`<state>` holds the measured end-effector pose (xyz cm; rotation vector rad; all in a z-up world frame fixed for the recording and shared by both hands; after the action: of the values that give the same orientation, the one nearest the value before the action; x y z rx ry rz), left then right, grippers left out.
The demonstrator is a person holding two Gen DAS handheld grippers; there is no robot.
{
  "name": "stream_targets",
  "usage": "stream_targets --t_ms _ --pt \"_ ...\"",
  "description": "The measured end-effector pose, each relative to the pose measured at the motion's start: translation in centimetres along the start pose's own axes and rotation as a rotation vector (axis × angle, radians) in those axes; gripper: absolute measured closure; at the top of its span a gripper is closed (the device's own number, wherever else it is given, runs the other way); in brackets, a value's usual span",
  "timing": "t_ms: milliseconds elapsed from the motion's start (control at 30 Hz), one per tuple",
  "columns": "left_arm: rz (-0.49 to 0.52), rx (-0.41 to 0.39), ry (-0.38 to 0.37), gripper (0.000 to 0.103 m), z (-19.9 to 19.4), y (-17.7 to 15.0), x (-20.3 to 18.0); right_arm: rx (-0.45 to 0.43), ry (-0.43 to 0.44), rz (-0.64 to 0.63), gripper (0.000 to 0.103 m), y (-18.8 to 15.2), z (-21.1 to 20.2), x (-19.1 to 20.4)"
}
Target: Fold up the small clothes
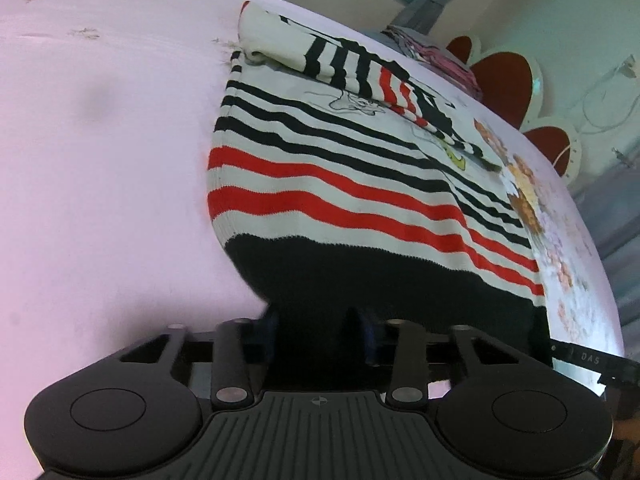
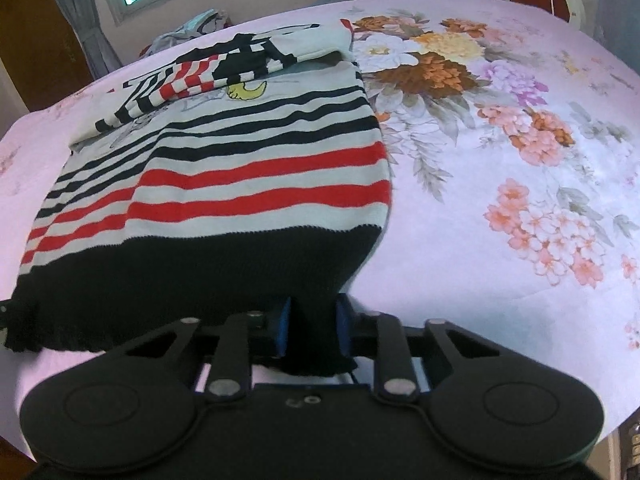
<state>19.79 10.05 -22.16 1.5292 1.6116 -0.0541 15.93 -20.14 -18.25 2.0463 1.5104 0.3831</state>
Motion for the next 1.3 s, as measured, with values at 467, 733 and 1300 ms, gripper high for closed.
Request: stream_targets --t_ms 467,733,1300 --pt "0.095 -0.046 -0.065 0.092 -1.0 3.5 -2.6 -0.078 0.065 -0.012 0.093 2.6 -2.5 -0.1" --pt "0.118 -0.122 -0.077 0.092 -1.0 7.3 -3.9 -0.148 0.113 -0.002 0.093 6.8 -3.0 0.3" --pt "0.102 -0.274 -0.080 0.092 4.1 19.4 -4.4 -0.246 0.165 0.034 0.093 20.1 1.5 2.2"
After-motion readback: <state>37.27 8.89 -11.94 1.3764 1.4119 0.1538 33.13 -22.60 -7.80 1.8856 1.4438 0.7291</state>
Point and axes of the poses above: each gripper's, at about its wrist camera, not at the fingertips, and z roughly the way its jaws point, x to its left, y to its top, the point moved 4 cm from there along z, roughly the way its jaws point, and after that the axes turned 15 degrees about -y, right-handed, at the moved point
